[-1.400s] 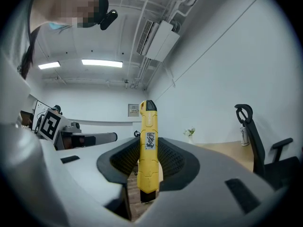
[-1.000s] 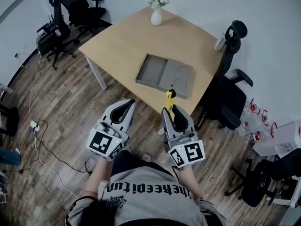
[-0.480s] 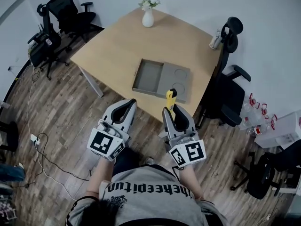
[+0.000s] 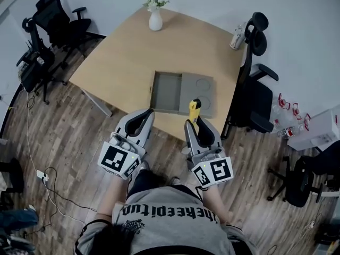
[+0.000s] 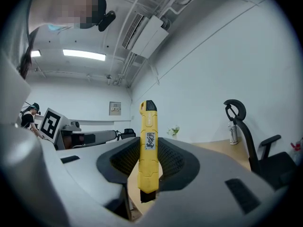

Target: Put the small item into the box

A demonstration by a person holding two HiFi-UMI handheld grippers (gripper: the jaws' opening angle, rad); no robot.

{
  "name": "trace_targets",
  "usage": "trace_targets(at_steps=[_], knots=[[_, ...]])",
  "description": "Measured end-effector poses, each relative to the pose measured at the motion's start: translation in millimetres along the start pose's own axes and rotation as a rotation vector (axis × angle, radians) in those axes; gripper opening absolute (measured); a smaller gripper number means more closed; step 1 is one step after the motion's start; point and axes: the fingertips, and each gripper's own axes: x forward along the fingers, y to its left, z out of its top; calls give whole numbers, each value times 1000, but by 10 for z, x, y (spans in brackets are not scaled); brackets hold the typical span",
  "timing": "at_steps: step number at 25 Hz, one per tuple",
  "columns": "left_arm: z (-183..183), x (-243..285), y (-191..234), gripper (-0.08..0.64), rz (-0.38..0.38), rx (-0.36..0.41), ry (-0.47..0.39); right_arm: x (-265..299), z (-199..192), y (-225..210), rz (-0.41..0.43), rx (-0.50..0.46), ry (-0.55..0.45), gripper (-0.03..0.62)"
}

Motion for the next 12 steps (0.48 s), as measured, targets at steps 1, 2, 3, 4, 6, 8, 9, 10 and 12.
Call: trace_targets(at_steps=[1,2,3,4,6,8,9,10,12], knots=[[-3,24,51,17,-10,-1,1,49,-8,2,-9,-1,1,120],[-11,46,102,17,-20,-3,2,97,-17,6,-18,-2,1,121],[-21,66,149,17,-31,-5,3,143,-27,12,-27,-4,1,120],[-30,84,194,17,-41,-7,4,186,-35,18,-35,-4,1,120],[-36,117,273,17,-57,-11,5,263,-48,24,-52,-4,0,120],[-33,150,348,17,-74,-13,4,338,-60,32,-69,-4,0,121],[-30,167,391,17,-83,-14,5,380,-68,38,-76,-3,0,120],[-30,183,437,17,-91,-14,6,424,-79,47,-84,-2,1,120],[-34,212,536,17,-106,-16,6,515,-105,68,-98,-2,3,120]])
